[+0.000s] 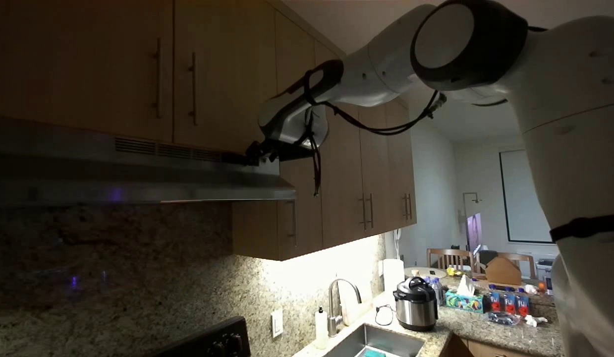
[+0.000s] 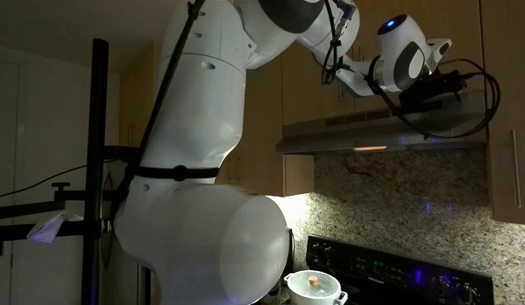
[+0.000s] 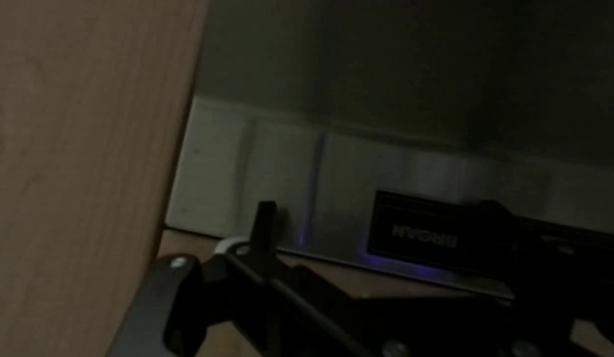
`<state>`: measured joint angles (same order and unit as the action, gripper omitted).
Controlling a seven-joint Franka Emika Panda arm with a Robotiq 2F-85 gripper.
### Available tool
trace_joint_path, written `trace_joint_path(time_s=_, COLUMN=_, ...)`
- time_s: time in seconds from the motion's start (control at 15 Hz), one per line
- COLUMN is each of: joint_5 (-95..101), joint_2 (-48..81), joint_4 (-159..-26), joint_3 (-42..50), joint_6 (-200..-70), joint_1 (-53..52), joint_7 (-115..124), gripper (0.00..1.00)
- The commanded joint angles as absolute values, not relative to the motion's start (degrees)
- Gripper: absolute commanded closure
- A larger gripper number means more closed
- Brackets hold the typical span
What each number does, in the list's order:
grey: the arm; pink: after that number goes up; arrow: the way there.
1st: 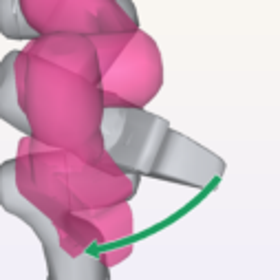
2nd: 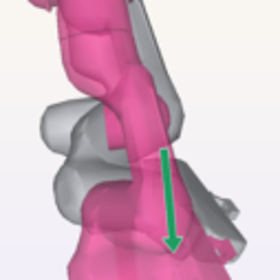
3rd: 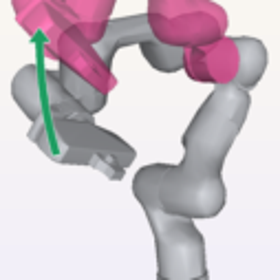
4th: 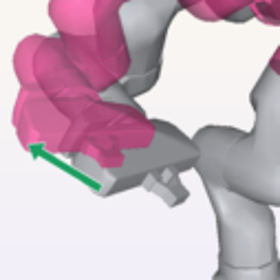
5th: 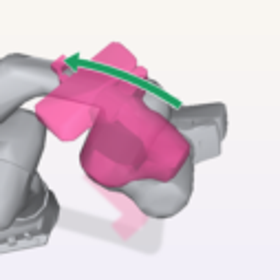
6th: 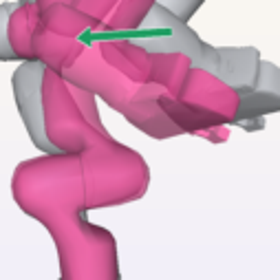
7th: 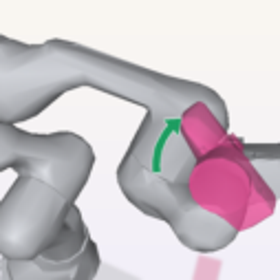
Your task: Turn off the stove light
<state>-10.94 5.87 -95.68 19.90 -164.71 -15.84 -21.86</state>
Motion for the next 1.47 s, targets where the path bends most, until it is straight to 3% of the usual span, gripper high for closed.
trace_joint_path(time_s=0.0, joint_5=-6.2, joint_2=9.1, joint_4=-90.5, joint_3=13.9, joint_6=-164.4, joint_1=-6.6, joint_7=-14.5, gripper=0.00)
trace_joint_path(time_s=0.47, joint_5=-2.4, joint_2=7.1, joint_4=-92.3, joint_3=6.8, joint_6=-162.8, joint_1=-0.5, joint_7=-11.8, gripper=0.00)
trace_joint_path(time_s=1.4, joint_5=-6.9, joint_2=-5.2, joint_4=-107.3, joint_3=4.3, joint_6=-150.4, joint_1=-2.3, joint_7=-21.0, gripper=0.00)
